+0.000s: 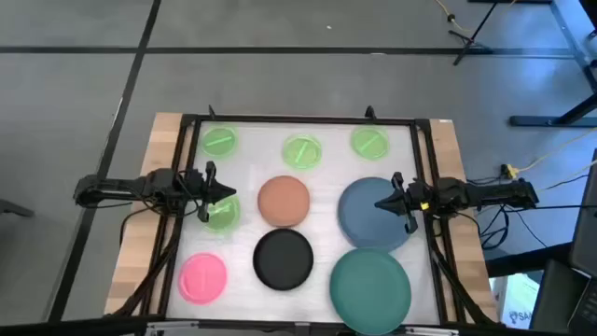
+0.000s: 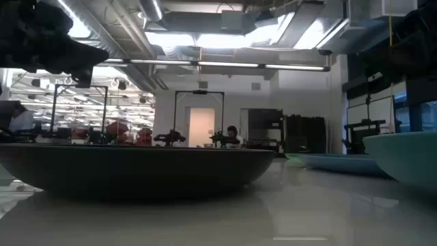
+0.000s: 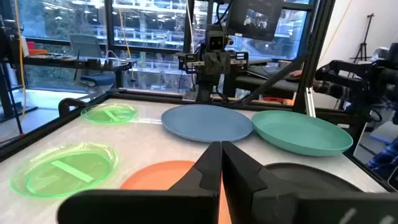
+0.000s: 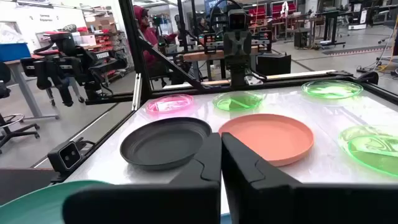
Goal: Stack plastic plates
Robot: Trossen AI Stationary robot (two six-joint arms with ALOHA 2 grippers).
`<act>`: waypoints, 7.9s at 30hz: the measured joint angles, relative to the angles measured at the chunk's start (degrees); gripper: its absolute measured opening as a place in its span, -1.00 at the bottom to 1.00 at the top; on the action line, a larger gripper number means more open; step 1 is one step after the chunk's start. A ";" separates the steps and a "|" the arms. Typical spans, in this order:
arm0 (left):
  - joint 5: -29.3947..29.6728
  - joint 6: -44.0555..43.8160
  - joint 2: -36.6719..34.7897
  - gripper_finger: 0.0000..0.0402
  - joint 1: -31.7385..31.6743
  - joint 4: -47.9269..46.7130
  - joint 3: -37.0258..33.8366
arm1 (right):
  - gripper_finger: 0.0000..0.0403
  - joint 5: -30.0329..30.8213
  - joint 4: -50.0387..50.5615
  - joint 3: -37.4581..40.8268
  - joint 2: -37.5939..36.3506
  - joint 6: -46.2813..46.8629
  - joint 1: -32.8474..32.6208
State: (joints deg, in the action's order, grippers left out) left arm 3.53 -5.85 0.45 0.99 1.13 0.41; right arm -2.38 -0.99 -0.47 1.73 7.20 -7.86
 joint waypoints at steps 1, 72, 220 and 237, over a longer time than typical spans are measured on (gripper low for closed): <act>0.00 0.00 0.00 -0.98 -0.02 0.00 0.00 | -0.99 0.01 0.00 0.00 -0.01 -0.02 0.00; 7.26 10.04 22.72 -0.98 1.49 32.91 1.75 | -0.99 -1.39 -11.40 -5.71 14.28 4.58 -0.04; 9.31 13.99 76.56 -0.98 11.23 36.98 42.42 | -1.00 49.41 57.59 -33.57 24.21 37.57 -26.99; 9.31 15.54 76.70 -0.98 11.13 35.18 42.42 | -0.20 49.82 57.34 -33.57 33.92 36.95 -26.99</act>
State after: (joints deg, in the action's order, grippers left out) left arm 12.84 9.69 77.14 12.12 36.31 42.83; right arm 47.44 56.35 -34.04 35.65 44.15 -34.85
